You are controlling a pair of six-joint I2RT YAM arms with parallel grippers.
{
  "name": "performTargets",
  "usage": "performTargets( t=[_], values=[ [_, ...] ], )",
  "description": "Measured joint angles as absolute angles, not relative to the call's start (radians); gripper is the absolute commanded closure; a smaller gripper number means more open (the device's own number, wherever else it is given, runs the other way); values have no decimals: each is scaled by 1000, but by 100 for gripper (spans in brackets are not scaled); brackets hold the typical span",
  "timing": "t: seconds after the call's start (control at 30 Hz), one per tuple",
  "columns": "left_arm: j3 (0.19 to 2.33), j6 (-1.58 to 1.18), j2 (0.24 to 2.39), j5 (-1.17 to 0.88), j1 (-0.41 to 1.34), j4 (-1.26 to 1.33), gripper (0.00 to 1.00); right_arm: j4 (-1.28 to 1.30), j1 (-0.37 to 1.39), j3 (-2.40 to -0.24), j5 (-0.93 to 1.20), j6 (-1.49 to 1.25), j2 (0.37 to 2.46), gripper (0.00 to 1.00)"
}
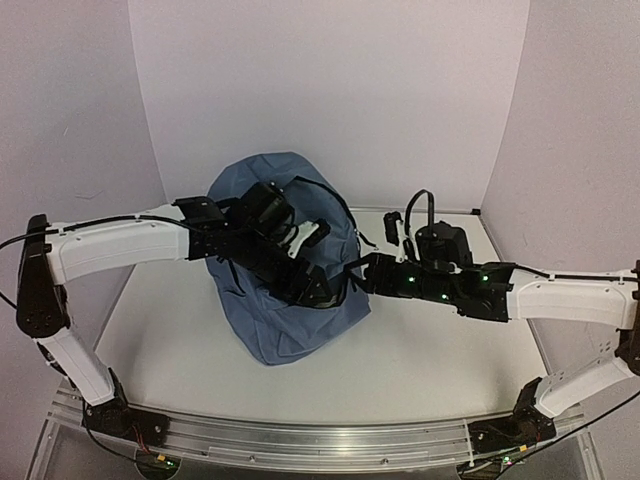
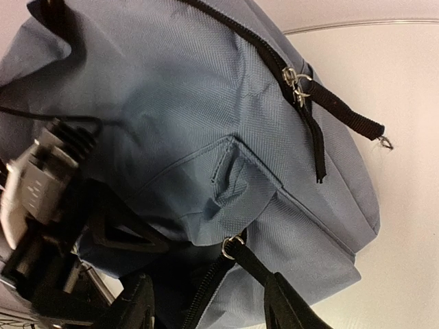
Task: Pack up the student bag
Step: Place the stationery in the student bag, then adjust the student bag at the center of the board.
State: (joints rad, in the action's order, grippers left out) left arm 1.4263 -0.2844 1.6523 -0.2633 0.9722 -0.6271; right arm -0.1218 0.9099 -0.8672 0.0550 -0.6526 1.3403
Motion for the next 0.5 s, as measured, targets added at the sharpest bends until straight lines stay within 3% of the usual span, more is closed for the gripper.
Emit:
performTargets(
  t=[0.17,0.5],
  values=[
    [1505,-290,1587,-226,974,-704,11,-193,869,-801,167,-616,1336,34],
    [1779,-216,1533,69,975,-928,5,-420,745,-721,477,-578,1351,37]
  ],
)
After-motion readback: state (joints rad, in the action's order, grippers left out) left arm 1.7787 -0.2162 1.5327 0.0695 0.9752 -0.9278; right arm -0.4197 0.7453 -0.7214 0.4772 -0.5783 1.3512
